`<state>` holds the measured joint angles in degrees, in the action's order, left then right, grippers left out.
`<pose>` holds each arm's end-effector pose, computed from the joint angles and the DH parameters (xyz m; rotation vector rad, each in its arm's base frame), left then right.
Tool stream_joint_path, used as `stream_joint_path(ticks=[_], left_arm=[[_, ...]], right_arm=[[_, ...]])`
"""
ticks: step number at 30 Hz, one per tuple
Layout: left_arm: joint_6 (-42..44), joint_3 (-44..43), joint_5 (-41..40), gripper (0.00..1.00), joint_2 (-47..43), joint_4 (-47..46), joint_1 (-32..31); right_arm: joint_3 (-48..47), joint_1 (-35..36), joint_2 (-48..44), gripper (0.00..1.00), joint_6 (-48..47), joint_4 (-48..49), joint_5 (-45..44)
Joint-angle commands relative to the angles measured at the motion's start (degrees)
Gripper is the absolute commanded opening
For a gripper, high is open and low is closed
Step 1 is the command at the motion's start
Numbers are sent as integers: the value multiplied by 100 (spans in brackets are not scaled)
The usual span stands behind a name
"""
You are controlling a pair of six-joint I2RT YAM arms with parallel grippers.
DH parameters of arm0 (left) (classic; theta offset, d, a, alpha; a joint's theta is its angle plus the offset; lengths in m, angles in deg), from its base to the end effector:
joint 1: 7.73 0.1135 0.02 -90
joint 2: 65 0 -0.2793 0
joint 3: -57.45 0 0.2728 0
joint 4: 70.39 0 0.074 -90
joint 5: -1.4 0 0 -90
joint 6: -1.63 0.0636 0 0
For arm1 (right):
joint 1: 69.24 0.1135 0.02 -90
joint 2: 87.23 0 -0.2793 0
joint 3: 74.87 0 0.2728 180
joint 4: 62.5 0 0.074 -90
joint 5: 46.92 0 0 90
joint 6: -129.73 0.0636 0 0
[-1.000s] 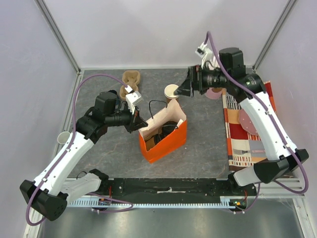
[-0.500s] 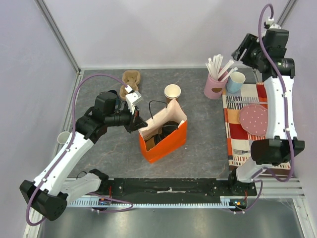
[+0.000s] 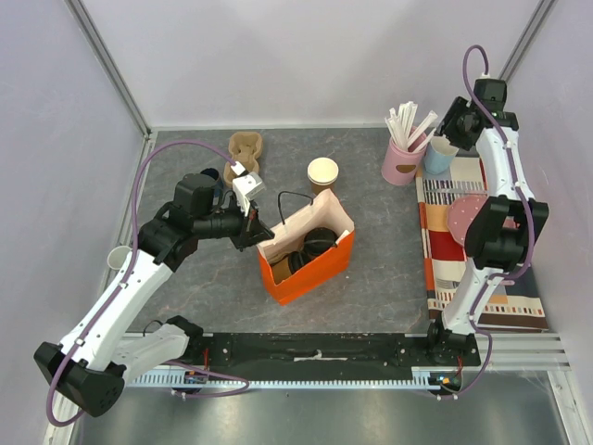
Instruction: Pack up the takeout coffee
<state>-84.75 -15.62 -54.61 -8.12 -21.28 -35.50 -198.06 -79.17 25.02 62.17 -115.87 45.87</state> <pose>0.1920 -0.1413 0.3546 0.9180 1.9568 -0.8798 0.4882 -0.0823 0.3310 0.6217 2.2311 0.1673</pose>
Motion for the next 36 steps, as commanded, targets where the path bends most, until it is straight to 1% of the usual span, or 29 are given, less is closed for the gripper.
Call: stream_joint_path(ticks=[1,6,8,12,13,15,16,18,20,21,22,24,25,27,28,30,33,34,36], left_arm=[[201,-46,10,2,-90,95,-27],[218,-3,45,2,-133,148,-27],[210,15,54,2,-125,148,-27],[245,33,63,2,-125,148,-27],[262,24,63,2,-125,148,-27],[297,15,46,2,-134,157,-27],[306,15,45,2,-134,183,-27],[289,41,46,2,-151,174,-27],[262,59,37,2,-169,174,-27],[254,77,37,2,-177,174,-27],[245,86,37,2,-178,174,-27],[210,103,37,2,-186,174,-27],[201,103,45,2,-186,174,-27],[166,94,28,2,-169,165,-27],[157,94,19,2,-169,165,-27],[148,68,28,2,-142,148,-27],[148,33,28,2,-107,130,-27],[148,24,37,2,-81,139,-27],[148,15,19,2,-72,130,-27]], right_arm=[[52,9,-10,57,156,621,134],[105,35,113,56,278,919,328],[44,53,183,52,340,964,354],[-149,114,420,43,490,947,468],[-167,141,421,38,490,946,460],[-159,185,395,32,490,929,425],[-141,194,377,26,525,929,416],[-115,220,298,24,525,911,416],[-115,220,228,23,481,885,346],[-115,229,158,24,446,850,328],[-123,237,122,28,420,841,302],[-132,238,35,27,314,754,231],[-123,238,17,22,288,710,214],[-149,238,-18,16,218,578,179],[-158,238,-27,14,191,516,152],[-159,238,-80,13,112,437,143],[-123,238,-168,7,7,428,108],[-141,238,-177,3,-63,428,99],[-237,238,-229,0,-134,323,99]])
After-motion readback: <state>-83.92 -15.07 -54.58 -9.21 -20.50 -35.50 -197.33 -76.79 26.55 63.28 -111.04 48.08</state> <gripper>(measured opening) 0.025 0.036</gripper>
